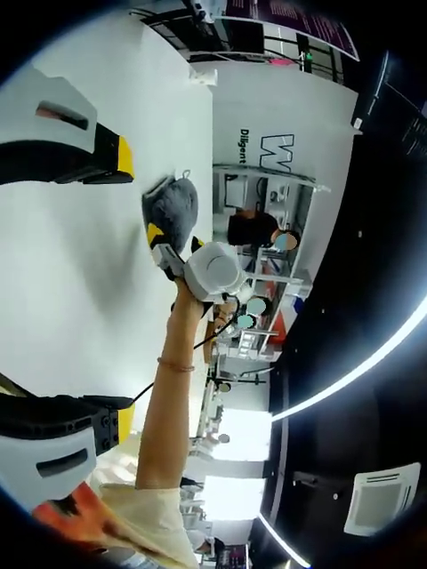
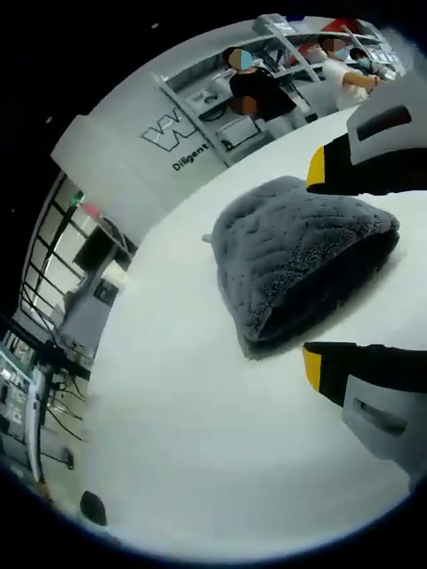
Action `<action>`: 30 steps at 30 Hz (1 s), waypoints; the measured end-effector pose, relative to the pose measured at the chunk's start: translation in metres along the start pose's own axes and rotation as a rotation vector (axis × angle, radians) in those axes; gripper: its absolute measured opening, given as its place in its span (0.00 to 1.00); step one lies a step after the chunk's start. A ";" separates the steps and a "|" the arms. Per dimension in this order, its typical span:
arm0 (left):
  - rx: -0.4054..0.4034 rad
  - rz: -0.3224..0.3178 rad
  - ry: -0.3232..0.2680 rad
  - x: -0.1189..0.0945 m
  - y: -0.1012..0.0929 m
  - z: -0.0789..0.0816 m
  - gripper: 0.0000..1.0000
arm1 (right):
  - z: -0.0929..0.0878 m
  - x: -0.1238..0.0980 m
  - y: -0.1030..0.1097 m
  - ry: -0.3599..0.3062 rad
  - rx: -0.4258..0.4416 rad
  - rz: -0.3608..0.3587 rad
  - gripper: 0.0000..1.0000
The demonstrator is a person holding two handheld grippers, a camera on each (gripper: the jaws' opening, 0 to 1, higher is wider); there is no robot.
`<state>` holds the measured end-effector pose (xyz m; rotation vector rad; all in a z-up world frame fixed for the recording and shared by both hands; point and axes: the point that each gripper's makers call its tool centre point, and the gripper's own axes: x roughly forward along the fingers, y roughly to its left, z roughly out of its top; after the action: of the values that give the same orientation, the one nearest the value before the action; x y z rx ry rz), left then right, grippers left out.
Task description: Open the folded towel by lifting each exposed corner and separating the folded layers until the towel lies flat within the target outline without major curled edges
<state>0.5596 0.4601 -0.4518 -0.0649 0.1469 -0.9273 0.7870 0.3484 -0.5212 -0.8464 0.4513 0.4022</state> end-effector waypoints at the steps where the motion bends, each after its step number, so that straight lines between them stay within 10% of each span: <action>1: -0.001 -0.004 0.002 0.001 -0.001 -0.001 0.97 | 0.001 0.002 0.001 0.000 -0.008 -0.002 0.62; 11: -0.009 -0.016 -0.001 -0.002 -0.003 -0.001 0.97 | -0.005 0.018 -0.002 -0.022 -0.043 -0.035 0.45; 20: -0.027 -0.018 -0.016 -0.011 0.002 0.002 0.96 | -0.013 0.028 -0.005 -0.102 0.123 0.044 0.13; 30: -0.030 0.002 -0.041 -0.017 0.005 0.008 0.95 | -0.014 0.025 0.002 -0.079 0.175 0.067 0.06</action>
<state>0.5549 0.4763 -0.4425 -0.1112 0.1225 -0.9217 0.8037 0.3427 -0.5430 -0.6447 0.4358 0.4491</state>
